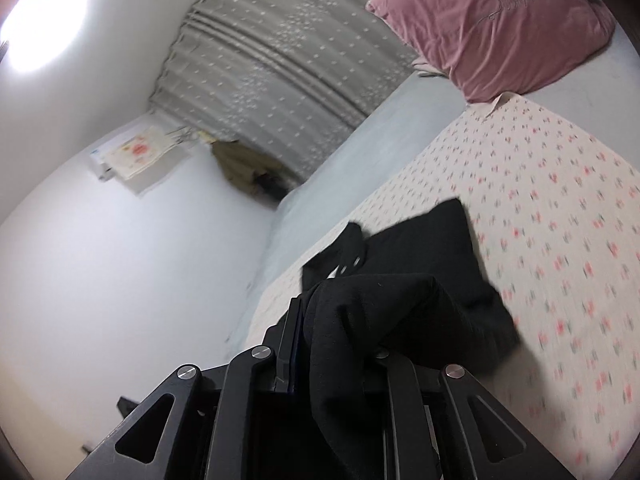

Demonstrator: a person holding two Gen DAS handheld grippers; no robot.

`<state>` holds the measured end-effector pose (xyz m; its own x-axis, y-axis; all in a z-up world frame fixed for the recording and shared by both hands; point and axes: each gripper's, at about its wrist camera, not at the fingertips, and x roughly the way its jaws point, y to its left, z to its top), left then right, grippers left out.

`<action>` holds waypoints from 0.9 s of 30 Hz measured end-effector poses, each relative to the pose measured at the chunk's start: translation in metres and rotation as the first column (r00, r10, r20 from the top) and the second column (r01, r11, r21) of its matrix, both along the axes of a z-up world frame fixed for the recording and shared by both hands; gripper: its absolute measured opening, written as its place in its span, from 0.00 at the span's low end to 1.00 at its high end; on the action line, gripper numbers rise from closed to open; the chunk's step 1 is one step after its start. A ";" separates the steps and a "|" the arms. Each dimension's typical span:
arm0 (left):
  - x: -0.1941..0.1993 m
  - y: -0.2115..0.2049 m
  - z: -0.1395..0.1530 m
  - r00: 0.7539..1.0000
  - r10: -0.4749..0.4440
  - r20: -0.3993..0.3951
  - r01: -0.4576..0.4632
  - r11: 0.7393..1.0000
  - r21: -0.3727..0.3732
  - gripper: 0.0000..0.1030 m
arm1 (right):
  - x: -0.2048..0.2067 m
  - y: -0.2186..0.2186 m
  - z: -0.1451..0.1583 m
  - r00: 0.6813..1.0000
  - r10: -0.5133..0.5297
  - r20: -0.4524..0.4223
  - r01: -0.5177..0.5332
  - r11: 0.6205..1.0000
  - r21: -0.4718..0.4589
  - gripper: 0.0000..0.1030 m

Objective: Fold large clothes

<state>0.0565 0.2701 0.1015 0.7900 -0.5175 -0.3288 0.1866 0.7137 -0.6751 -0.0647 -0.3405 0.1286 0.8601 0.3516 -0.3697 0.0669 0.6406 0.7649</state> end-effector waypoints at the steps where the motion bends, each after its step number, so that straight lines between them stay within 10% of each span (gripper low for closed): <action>1: 0.012 -0.006 -0.005 1.000 0.024 -0.019 -0.024 1.000 0.002 0.12 | 0.019 -0.001 -0.003 1.000 -0.010 -0.016 0.010 1.000 -0.014 0.16; 13: 0.126 -0.062 -0.113 0.972 0.134 -0.193 -0.071 0.950 0.304 0.29 | 0.150 -0.024 -0.143 0.946 -0.055 -0.319 0.023 0.994 -0.103 0.25; 23: 0.105 -0.053 -0.073 0.993 0.103 -0.056 -0.089 0.973 0.215 0.77 | 0.137 -0.049 -0.122 0.974 0.087 -0.207 -0.067 0.992 0.104 0.28; 27: 0.086 -0.045 -0.060 0.993 0.120 -0.008 -0.113 0.957 0.266 0.78 | 0.111 -0.056 -0.099 0.990 0.093 -0.103 -0.073 0.980 0.185 0.33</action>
